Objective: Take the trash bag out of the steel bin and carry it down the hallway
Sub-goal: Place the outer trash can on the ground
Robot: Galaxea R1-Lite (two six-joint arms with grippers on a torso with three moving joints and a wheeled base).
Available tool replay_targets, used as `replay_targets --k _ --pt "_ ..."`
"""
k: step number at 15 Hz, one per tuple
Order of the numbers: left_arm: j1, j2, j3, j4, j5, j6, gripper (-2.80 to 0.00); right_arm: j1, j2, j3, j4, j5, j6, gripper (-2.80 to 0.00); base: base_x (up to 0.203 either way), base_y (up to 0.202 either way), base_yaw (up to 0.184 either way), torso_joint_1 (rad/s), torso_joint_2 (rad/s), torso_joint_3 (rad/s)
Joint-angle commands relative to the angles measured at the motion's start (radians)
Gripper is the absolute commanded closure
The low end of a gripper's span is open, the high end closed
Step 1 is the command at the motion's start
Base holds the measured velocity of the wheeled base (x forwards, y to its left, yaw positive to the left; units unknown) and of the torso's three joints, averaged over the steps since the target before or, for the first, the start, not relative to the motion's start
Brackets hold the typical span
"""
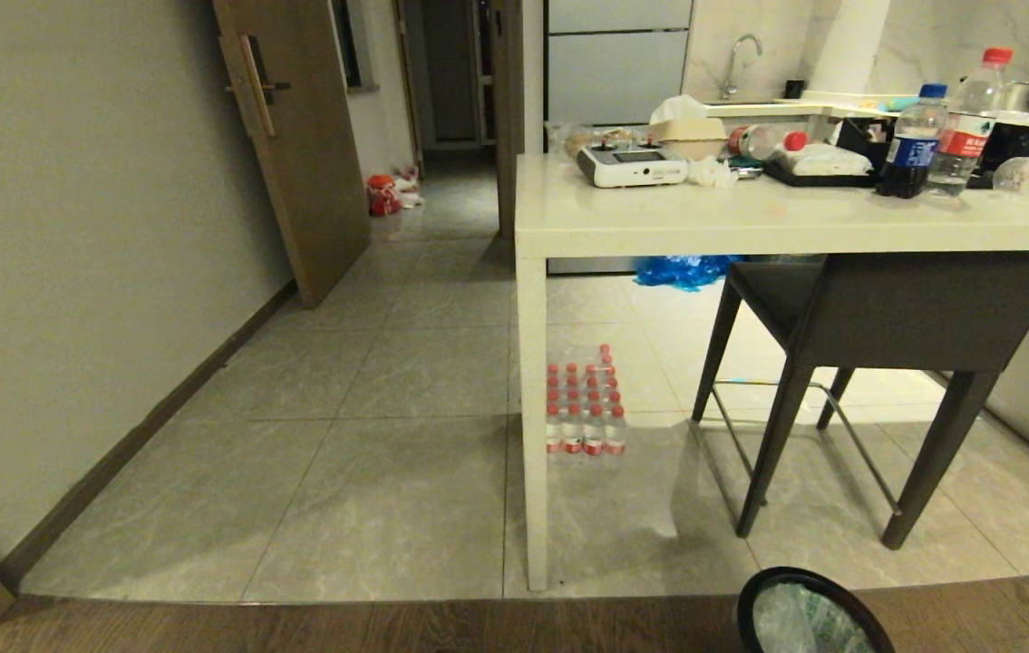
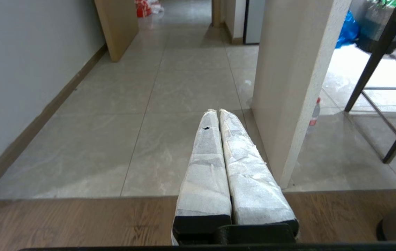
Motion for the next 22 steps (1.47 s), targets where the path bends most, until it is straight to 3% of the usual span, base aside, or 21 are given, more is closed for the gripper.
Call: replay_targets --k 1,22 --pt "0.001 0.001 0.001 0.0 0.0 0.0 0.0 -0.001 0.001 0.0 0.0 0.0 0.0 0.0 0.0 0.0 0.0 0.001 0.0 -0.072" --pt "0.002 0.001 0.0 -0.001 -0.001 0.004 0.0 -0.001 0.0 0.0 -0.001 0.0 -0.003 0.0 0.0 0.0 0.0 0.002 0.0 -0.192"
